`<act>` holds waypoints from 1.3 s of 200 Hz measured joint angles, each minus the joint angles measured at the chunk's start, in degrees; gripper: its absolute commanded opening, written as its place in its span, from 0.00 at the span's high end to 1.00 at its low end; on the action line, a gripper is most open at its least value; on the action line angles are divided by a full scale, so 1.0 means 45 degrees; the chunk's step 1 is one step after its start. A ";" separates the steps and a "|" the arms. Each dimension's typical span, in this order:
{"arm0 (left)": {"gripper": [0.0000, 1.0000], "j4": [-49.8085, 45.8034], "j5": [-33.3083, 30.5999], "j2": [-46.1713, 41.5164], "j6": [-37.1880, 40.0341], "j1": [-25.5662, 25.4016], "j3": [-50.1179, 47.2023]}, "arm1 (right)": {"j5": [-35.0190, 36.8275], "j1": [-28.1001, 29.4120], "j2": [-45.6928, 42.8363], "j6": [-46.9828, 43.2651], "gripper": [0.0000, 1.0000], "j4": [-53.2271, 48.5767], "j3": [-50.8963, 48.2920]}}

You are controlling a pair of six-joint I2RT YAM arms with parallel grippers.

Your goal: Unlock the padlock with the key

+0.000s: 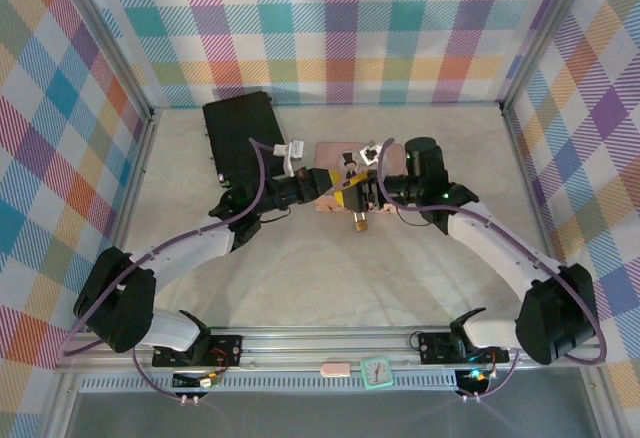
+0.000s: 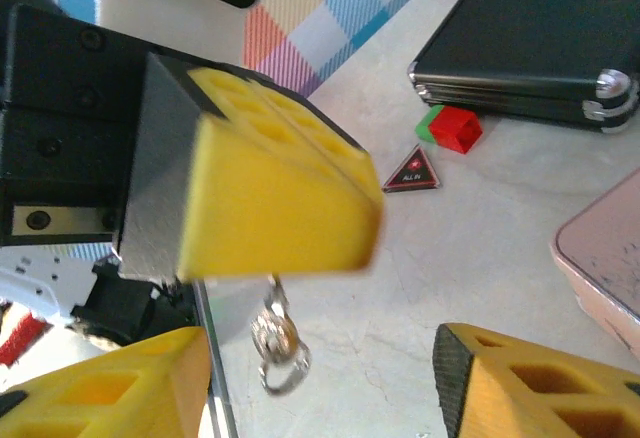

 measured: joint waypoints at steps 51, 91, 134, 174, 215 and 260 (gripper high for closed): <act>1.00 0.1345 -0.0321 -0.0044 -0.0228 0.0000 -0.0301 | 0.0369 -0.0044 -0.0471 0.3259 0.42 0.3371 -0.1919; 1.00 0.2404 -0.0340 0.0243 -0.0583 -0.0015 -0.0369 | 0.0748 0.0165 -0.0457 0.5202 0.50 0.5833 -0.2793; 1.00 0.3007 -0.0515 0.0491 -0.0840 -0.0015 -0.0393 | 0.0884 0.0321 -0.0457 0.6169 0.56 0.7349 -0.3002; 1.00 0.3045 -0.0544 0.0627 -0.0923 -0.0024 -0.0471 | 0.1049 0.0355 -0.0461 0.6450 0.60 0.7898 -0.3191; 1.00 0.3065 -0.0563 0.0627 -0.1078 -0.0024 -0.0476 | 0.1117 0.0505 -0.0418 0.6630 0.69 0.8218 -0.3279; 1.00 0.3288 -0.0685 0.0627 -0.1122 -0.0034 -0.0510 | 0.1064 0.0665 0.0121 0.6926 0.76 0.9024 -0.3279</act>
